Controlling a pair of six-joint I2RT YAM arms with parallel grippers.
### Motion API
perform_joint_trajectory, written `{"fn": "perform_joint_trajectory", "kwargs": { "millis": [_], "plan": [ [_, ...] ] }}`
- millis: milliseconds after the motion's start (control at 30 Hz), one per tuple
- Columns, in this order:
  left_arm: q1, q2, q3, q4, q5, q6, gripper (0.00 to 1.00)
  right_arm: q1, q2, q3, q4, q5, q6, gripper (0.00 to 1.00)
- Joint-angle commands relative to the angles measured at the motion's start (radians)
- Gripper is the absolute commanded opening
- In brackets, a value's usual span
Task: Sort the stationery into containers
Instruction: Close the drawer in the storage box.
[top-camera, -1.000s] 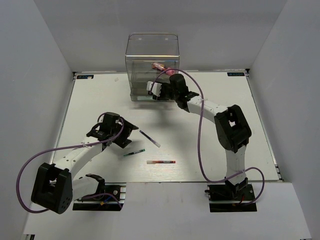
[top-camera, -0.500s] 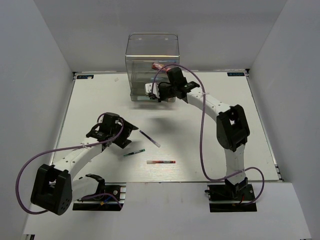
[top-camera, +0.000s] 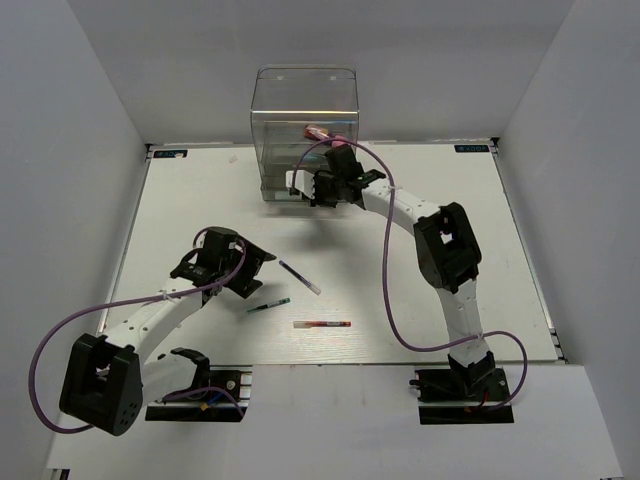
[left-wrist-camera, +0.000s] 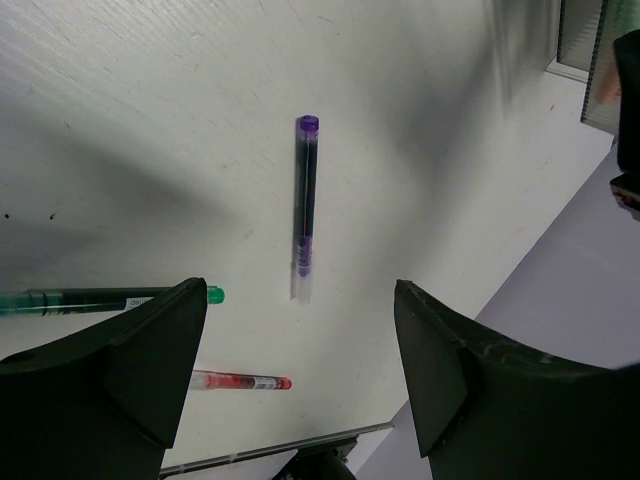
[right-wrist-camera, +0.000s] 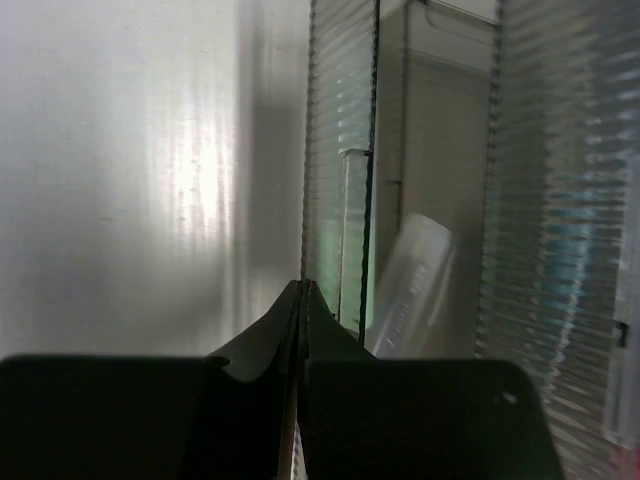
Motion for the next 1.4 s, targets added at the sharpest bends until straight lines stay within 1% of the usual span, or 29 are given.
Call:
{"fn": "perform_joint_trajectory", "kwargs": {
  "millis": [0,67,100,233,467,533,667,800,833,900,933,967,1000,1033,1067,1100,1133,1167,1200,1233,1267,1300,1367],
  "plan": [
    [0.006,-0.019,-0.007,0.007,-0.010,0.001,0.85,0.010,0.000,0.008,0.145,0.158,0.067,0.00],
    [0.006,-0.007,-0.007,0.017,-0.010,0.001,0.85,0.011,0.001,0.005,0.194,0.181,0.080,0.00],
    [0.006,0.002,0.003,0.017,-0.010,0.001,0.85,0.010,0.003,-0.001,0.205,0.222,0.084,0.00],
    [0.006,0.013,0.013,0.017,-0.001,0.001,0.85,0.013,0.021,0.003,0.251,0.273,0.087,0.00],
    [0.006,0.022,0.022,0.017,-0.001,0.010,0.85,0.018,0.035,0.006,0.273,0.321,0.092,0.00],
    [0.006,0.033,0.031,0.017,-0.001,0.010,0.85,0.016,0.037,0.003,0.302,0.329,0.090,0.00],
    [0.006,0.053,0.031,0.053,-0.001,0.019,0.85,0.014,0.023,-0.010,0.302,0.327,0.090,0.00],
    [0.006,0.087,0.022,0.177,0.008,0.030,0.84,0.013,-0.002,-0.047,0.311,0.318,0.106,0.00],
    [0.006,0.087,0.011,0.252,0.008,0.030,0.83,0.011,-0.008,-0.052,0.317,0.316,0.107,0.00],
    [0.006,0.134,0.011,0.329,0.008,0.030,0.82,0.010,-0.023,-0.067,0.319,0.312,0.129,0.00],
    [0.006,0.151,0.011,0.408,0.008,0.030,0.81,0.008,-0.032,-0.069,0.305,0.310,0.135,0.00],
    [0.006,0.169,0.011,0.449,-0.002,0.030,0.80,0.007,-0.049,-0.072,0.291,0.298,0.159,0.03],
    [0.006,0.212,0.011,0.490,-0.013,0.030,0.80,0.001,-0.077,-0.075,0.240,0.230,0.165,0.07],
    [0.006,0.235,0.023,0.563,-0.013,0.030,0.78,0.002,-0.094,-0.081,0.212,0.205,0.176,0.13],
    [0.006,0.263,0.043,0.598,-0.013,0.030,0.74,-0.007,-0.106,-0.082,0.101,0.175,0.226,0.19],
    [0.006,0.293,0.055,0.633,-0.013,0.030,0.71,-0.015,-0.162,-0.087,0.066,0.058,0.240,0.36],
    [0.006,0.361,0.087,0.694,-0.013,0.030,0.67,-0.018,-0.189,-0.122,0.045,0.037,0.277,0.47],
    [0.006,0.398,0.107,0.722,-0.013,0.030,0.58,-0.025,-0.213,-0.154,0.038,0.020,0.311,0.57],
    [0.006,0.436,0.127,0.756,0.003,0.030,0.54,-0.028,-0.303,-0.278,0.055,0.007,0.323,0.70],
    [0.006,0.477,0.170,0.820,0.013,0.030,0.50,-0.030,-0.334,-0.324,0.075,0.000,0.352,0.72],
    [0.006,0.561,0.193,0.854,0.023,0.021,0.46,-0.044,-0.389,-0.369,0.130,0.000,0.375,0.72],
    [0.006,0.602,0.213,0.894,0.037,0.010,0.46,-0.047,-0.434,-0.476,0.142,0.012,0.389,0.71],
    [0.006,0.678,0.264,1.002,0.037,-0.037,0.46,-0.067,-0.477,-0.527,0.150,0.017,0.409,0.63]
  ]
}}
